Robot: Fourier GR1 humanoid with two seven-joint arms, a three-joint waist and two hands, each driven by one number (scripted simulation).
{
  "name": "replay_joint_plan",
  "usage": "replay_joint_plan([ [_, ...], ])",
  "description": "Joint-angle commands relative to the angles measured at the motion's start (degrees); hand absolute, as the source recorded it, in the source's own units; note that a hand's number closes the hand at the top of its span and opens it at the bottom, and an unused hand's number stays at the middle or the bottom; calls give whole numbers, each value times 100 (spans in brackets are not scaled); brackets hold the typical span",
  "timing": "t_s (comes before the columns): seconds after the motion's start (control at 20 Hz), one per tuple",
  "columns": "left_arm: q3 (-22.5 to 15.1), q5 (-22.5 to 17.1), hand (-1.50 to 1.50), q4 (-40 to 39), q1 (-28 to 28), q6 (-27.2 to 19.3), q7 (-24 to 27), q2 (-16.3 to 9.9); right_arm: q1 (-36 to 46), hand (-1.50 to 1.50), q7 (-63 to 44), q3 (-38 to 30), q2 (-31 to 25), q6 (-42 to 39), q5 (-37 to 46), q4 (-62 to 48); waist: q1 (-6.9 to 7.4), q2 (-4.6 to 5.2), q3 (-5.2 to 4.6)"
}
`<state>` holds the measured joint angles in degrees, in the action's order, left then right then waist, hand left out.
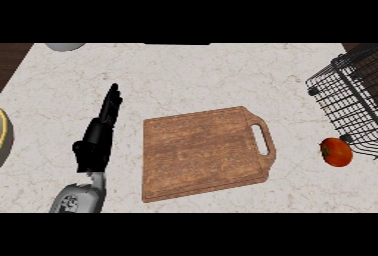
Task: Pick the croissant from the cutting board and place it in the tiered basket
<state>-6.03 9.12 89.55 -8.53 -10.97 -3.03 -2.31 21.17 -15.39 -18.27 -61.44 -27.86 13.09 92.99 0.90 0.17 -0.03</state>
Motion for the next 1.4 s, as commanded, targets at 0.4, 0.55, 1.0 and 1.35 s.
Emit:
replay_joint_plan([
  [0.4, 61, 154, 0, -146, -343, -89, -190, 95, 1213, 150, 1425, 944, 218, 859, 1766, -2357, 4, 12, 4],
  [0.55, 45, -1, 0, -259, -9, 105, 323, 65, 1765, 150, 1786, 1200, 379, 1056, 2124, -3269, 62, 26, 3],
  [1.0, 102, 44, 0, 98, -36, 37, -154, 29, 2067, -150, 1233, 306, 1200, 681, 991, -4087, -26, -9, 4],
  [1.35, -44, 28, 0, 180, 200, 123, -12, 88, 2753, -150, 1310, -844, 514, 809, 373, -5305, 24, 12, 9],
])
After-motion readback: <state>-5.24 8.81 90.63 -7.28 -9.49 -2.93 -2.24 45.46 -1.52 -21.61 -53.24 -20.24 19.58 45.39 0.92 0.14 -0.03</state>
